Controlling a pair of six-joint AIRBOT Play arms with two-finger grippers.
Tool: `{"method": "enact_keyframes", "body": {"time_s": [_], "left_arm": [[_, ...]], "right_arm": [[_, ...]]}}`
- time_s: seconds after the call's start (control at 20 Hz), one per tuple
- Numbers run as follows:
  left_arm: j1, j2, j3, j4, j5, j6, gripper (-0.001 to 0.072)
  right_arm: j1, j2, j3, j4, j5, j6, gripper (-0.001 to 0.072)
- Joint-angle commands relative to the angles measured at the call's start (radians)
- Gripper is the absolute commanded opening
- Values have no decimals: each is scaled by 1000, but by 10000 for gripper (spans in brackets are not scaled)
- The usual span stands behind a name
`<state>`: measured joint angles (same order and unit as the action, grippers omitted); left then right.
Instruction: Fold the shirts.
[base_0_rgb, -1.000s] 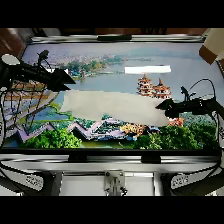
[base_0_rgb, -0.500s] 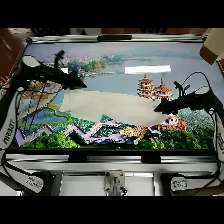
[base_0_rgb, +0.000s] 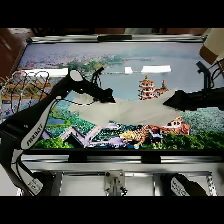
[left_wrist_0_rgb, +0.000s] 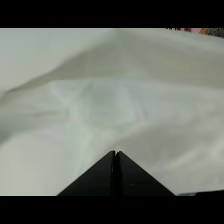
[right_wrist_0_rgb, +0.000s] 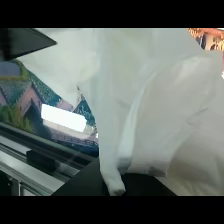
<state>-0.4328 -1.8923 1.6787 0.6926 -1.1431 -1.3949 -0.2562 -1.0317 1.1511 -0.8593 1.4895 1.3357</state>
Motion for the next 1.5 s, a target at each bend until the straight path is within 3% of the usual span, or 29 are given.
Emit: {"method": "enact_keyframes", "body": {"time_s": [0.0, 0.25, 0.45, 0.65, 0.8, 1.0, 1.2, 1.25, 1.3, 1.35, 1.45], "left_arm": [[-108, -50, 1, -60, 72, -60, 27], [-252, -110, 1, -156, 107, -50, 27], [-190, -53, 1, -108, 58, -13, 21], [11, 166, 1, 171, 13, -47, 22], [241, 354, 1, 333, -52, -65, 23], [543, 532, 1, 366, -129, -77, 24], [693, 619, 1, 367, -205, -76, 24], [700, 626, 1, 367, -213, -76, 25], [700, 629, 0, 366, -221, -76, 25], [694, 628, 0, 366, -232, -71, 25], [679, 629, -10, 366, -253, -53, 25]], "right_arm": [[1, 157, 1, -4, 23, 77, 39], [1, 218, 3, 89, 9, 102, 39], [21, 216, 3, 127, -128, 99, 38], [172, 148, 3, 129, -282, 77, 38], [362, 26, 3, 151, -467, 32, 38], [593, -241, 54, 293, -674, -88, 38], [760, -544, 183, 409, -811, -148, 40], [781, -606, 211, 454, -834, -155, 122], [793, -654, 233, 487, -846, -168, 485], [793, -687, 246, 518, -841, -169, 683], [763, -685, 246, 522, -805, -171, 682]]}}
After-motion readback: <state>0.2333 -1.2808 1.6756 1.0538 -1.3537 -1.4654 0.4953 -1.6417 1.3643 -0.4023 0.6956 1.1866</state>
